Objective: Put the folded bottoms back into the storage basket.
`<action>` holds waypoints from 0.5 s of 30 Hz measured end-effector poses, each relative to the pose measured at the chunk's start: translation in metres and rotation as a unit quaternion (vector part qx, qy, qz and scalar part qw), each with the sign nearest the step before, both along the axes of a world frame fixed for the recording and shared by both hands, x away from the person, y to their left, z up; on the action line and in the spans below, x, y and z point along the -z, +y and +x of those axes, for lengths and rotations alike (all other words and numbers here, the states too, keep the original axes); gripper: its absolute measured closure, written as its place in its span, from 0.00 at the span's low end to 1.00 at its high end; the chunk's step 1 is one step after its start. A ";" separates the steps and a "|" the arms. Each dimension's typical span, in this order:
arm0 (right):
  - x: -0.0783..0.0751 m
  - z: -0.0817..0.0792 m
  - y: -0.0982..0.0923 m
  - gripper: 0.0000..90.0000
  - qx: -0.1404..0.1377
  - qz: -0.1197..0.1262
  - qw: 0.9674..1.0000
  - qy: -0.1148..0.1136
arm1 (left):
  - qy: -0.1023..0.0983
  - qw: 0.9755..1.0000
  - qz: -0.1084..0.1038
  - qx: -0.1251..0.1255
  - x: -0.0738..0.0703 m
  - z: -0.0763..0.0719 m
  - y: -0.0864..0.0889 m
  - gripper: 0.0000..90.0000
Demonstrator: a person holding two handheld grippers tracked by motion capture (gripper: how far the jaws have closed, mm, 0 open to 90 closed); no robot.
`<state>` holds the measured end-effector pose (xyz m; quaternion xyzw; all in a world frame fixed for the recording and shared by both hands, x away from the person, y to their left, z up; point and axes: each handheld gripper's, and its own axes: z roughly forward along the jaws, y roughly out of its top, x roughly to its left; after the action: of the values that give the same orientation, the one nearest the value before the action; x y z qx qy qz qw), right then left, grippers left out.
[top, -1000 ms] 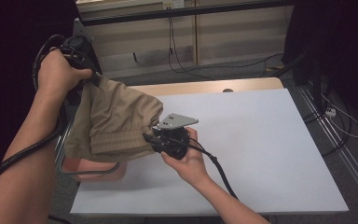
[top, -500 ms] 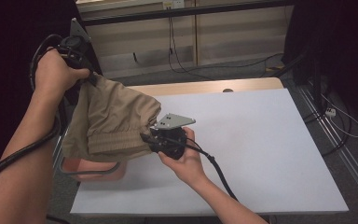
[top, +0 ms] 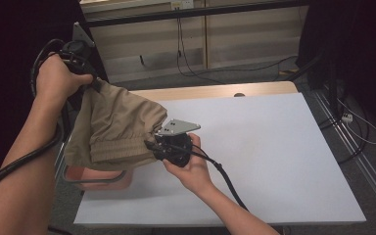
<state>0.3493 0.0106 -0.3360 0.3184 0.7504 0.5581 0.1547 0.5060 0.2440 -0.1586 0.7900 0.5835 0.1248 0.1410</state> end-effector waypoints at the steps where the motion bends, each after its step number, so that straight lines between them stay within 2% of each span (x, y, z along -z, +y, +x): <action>1: 0.000 0.000 0.001 0.81 -0.001 0.000 1.000 0.000 | 0.000 1.000 0.000 0.000 0.000 0.000 0.000 0.96; 15: 0.000 0.001 0.015 0.81 -0.011 -0.001 1.000 -0.001 | 0.003 1.000 0.000 -0.008 0.003 0.000 0.014 0.96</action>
<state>0.3505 0.0260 -0.3358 0.3091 0.7542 0.5598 0.1495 0.5061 0.2576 -0.1617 0.7855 0.5903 0.1238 0.1383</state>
